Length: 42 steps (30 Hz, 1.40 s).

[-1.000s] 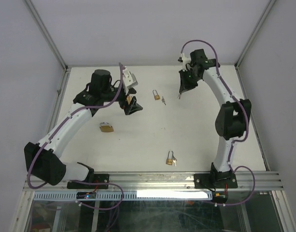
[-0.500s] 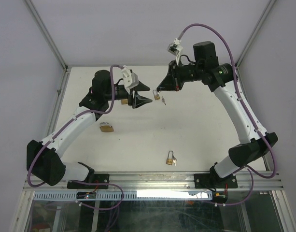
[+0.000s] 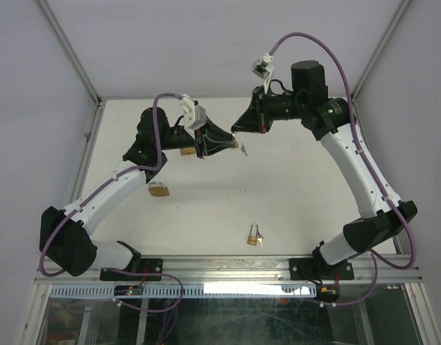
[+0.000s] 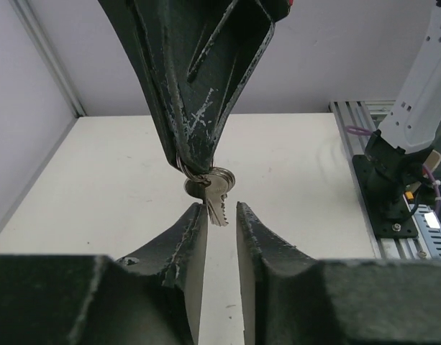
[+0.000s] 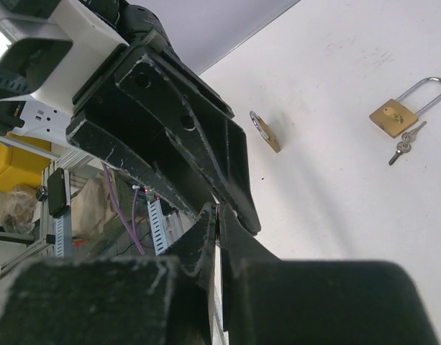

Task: Unlock with the key
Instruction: Pick up the key from the center of the board.

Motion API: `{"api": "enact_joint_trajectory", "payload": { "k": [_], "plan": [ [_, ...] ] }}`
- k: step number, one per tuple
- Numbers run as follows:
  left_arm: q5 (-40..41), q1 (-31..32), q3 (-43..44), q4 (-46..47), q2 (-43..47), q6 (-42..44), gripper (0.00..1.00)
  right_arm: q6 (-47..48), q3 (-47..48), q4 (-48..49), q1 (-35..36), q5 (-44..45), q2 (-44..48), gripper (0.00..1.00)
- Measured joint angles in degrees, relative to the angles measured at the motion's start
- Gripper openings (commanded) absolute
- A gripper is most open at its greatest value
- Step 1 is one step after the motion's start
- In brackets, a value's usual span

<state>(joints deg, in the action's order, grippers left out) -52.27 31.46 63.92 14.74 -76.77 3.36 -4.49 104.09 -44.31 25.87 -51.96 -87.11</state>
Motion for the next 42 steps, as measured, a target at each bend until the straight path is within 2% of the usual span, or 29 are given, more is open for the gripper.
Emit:
{"api": "enact_joint_trajectory", "payload": {
  "k": [4,9,13,22,27,37,42],
  "plan": [
    [0.17,0.0,0.0,0.98,0.0,-1.11,0.14,0.0,-0.79,0.57,0.04,0.04,0.26,0.0],
    [0.33,0.0,-0.13,0.87,0.02,-0.98,0.16,0.07,-1.79,0.72,0.11,0.09,0.94,0.0],
    [0.39,0.0,-0.13,-0.57,0.04,-0.17,0.0,0.28,-1.79,0.66,0.11,0.17,1.25,0.0],
    [1.27,0.02,-0.13,-2.73,0.68,1.44,0.0,1.18,-1.79,0.07,0.15,0.57,1.29,0.0],
    [2.45,0.02,0.24,-6.86,1.27,4.2,0.0,3.02,-2.03,-1.73,0.22,1.9,1.29,0.0],
    [6.19,0.11,3.63,-20.2,1.25,15.52,0.0,6.03,-3.58,-5.7,0.17,3.78,0.22,0.0],
    [6.95,0.48,4.11,-23.91,1.25,20.13,0.0,6.38,-4.28,-6.38,0.2,3.13,-0.63,0.0]
  ]
}}
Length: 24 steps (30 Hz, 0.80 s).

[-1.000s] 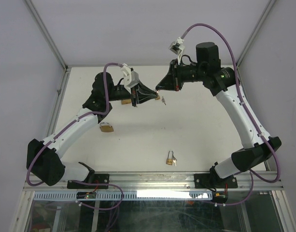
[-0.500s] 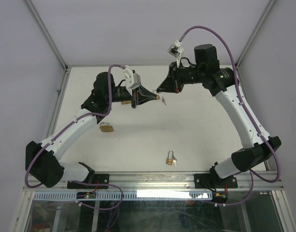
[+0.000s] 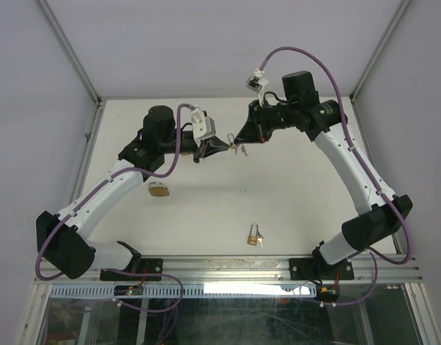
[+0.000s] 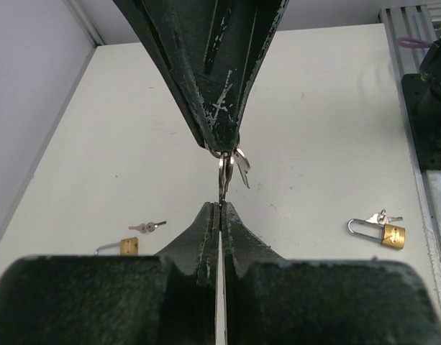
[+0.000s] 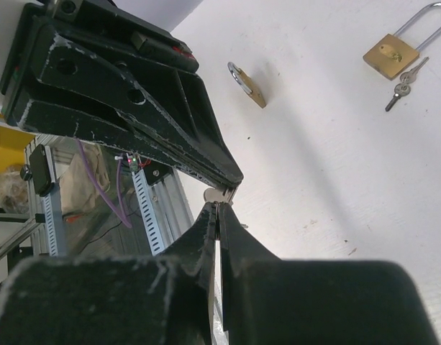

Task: Unlock with the key
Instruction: Pick up the key from the center of the board.

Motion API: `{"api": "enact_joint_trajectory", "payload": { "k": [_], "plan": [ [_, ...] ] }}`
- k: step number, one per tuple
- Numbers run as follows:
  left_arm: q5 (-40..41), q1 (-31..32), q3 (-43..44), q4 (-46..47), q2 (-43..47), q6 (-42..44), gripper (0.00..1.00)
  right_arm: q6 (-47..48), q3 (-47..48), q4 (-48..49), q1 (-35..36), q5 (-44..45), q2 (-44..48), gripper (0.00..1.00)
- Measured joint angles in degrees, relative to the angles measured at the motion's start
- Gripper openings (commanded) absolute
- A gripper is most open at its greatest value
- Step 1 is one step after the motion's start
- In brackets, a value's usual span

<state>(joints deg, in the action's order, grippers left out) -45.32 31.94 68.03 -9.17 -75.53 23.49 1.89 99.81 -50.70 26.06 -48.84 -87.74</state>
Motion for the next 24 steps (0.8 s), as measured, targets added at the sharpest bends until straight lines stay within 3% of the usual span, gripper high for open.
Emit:
{"api": "enact_joint_trajectory", "payload": {
  "k": [15,17,20,24],
  "plan": [
    [-0.07,0.0,1.25,-5.29,0.02,-0.81,0.0,0.66,-1.97,0.48,-0.37,-3.65,-0.76,0.01],
    [-0.02,0.0,2.01,-6.69,-0.07,-1.4,0.0,0.55,-2.45,1.09,-0.46,-4.5,-0.76,0.07],
    [0.02,-0.02,2.97,-8.72,-0.22,-2.29,0.0,-0.26,-3.52,2.43,-0.59,-5.68,-0.76,0.3],
    [0.09,-0.02,3.26,-8.66,-0.22,-3.23,0.0,-1.33,-6.19,2.99,-0.5,-6.23,-0.85,0.52]
  ]
}}
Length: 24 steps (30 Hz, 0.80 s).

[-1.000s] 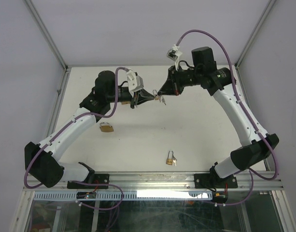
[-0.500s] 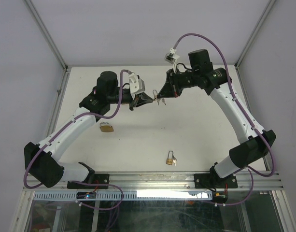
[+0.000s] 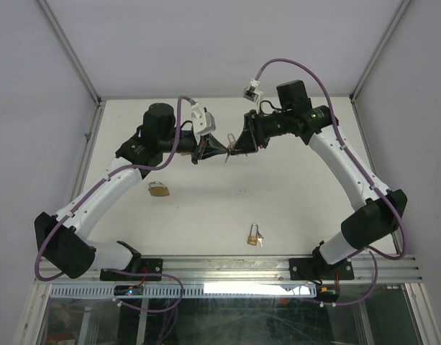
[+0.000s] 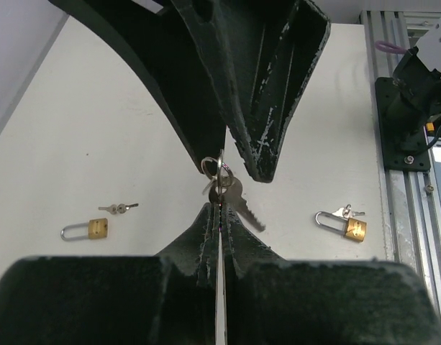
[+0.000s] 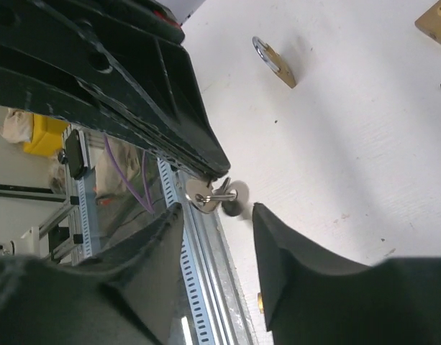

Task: Unlock with the key
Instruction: Pick up the key from the center of the board.

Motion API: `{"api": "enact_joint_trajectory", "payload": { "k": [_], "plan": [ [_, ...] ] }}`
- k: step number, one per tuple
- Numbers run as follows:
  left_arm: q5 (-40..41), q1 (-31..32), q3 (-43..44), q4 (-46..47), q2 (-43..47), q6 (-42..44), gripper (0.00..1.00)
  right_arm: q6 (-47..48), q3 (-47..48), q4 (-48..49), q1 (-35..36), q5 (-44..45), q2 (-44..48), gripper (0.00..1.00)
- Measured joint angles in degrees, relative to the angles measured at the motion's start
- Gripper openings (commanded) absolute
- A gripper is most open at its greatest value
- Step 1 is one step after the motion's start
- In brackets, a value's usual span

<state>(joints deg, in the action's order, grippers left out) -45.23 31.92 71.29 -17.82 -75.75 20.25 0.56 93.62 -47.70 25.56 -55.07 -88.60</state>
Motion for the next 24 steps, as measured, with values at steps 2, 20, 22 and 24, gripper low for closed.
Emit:
{"api": "enact_joint_trajectory", "payload": {
  "k": [2,20,22,24],
  "plan": [
    [0.04,0.0,0.17,-0.17,0.0,0.07,0.0,-0.09,-0.76,-0.04,0.09,0.0,-0.13,0.61],
    [4.57,0.0,23.1,-33.44,-12.24,17.68,0.0,5.55,-27.34,31.74,-0.44,1.57,14.38,0.73],
    [5.11,0.0,23.41,-36.59,-12.44,18.8,0.0,5.64,-31.89,39.56,0.42,1.09,15.43,0.69],
    [5.68,0.0,23.54,-38.69,-12.44,19.45,0.0,6.03,-32.39,43.78,1.22,0.7,14.4,0.69]
  ]
}}
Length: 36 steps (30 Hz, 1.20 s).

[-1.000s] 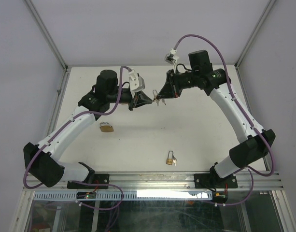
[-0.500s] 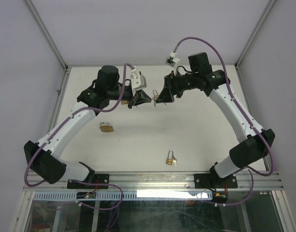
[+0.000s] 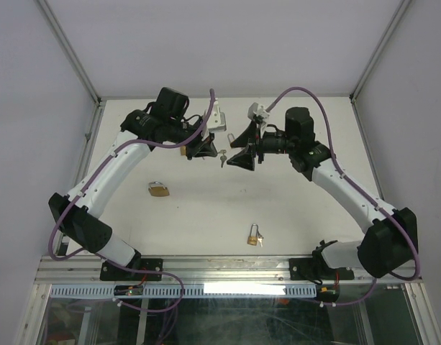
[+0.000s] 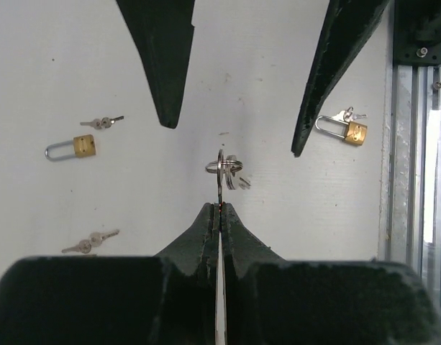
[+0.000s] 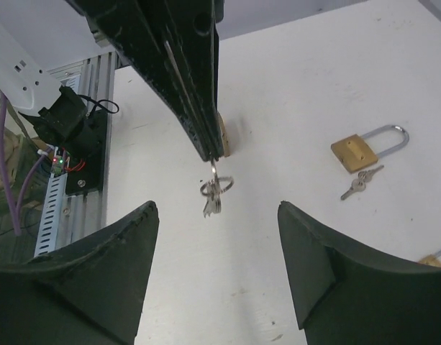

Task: Unlock with the key
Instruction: Pick up the key from the center of the board.

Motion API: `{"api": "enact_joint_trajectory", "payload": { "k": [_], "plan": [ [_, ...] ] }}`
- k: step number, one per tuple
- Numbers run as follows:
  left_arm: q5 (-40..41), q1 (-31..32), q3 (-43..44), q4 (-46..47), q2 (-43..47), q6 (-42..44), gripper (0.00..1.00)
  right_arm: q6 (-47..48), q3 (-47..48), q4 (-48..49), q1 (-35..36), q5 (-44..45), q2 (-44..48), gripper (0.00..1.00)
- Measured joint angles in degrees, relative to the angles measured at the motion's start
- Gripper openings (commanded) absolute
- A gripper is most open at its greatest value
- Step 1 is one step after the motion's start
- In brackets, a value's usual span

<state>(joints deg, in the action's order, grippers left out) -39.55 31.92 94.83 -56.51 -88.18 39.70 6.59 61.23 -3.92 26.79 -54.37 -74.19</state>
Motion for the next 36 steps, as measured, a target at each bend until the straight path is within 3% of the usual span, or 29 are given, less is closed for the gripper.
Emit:
{"api": "enact_joint_trajectory", "payload": {
  "k": [6,8,13,20,22,30,31,33,34,36],
  "plan": [
    [1.88,0.0,1.18,-2.36,-0.28,0.39,0.0,0.5,2.91,5.25,2.56,-0.33,-5.09,0.69],
    [2.16,0.0,1.33,-2.49,-0.39,0.39,0.0,0.63,2.91,6.21,3.17,-0.39,-5.81,0.54],
    [2.29,0.0,1.44,-2.73,-0.44,0.39,0.0,1.25,2.91,9.42,3.87,-1.81,-6.84,0.36],
    [2.56,0.0,1.46,-2.95,-0.44,0.42,0.0,1.07,2.91,10.97,3.91,-2.08,-8.26,0.31],
    [2.62,0.0,1.46,-3.3,-0.44,0.42,0.0,1.2,2.93,10.56,3.91,-2.08,-8.26,0.07],
    [2.84,0.0,1.46,-3.89,-0.44,0.26,0.0,3.87,3.85,7.04,3.98,-2.03,-8.26,0.07],
    [2.69,0.0,1.46,-3.8,-0.44,0.13,0.04,4.0,4.04,6.73,3.98,-2.03,-8.26,0.07],
    [2.25,-0.02,1.05,-2.91,-0.26,-0.59,0.71,4.15,4.11,6.69,3.96,-2.03,-8.24,0.07],
    [1.95,-0.09,0.0,-1.44,0.24,-1.14,0.85,4.28,4.11,6.84,3.87,-2.08,-8.22,0.0],
    [1.16,-0.76,-3.28,2.1,2.12,-3.02,0.94,2.8,3.91,8.09,3.26,-2.25,-8.22,0.0]
  ]
}}
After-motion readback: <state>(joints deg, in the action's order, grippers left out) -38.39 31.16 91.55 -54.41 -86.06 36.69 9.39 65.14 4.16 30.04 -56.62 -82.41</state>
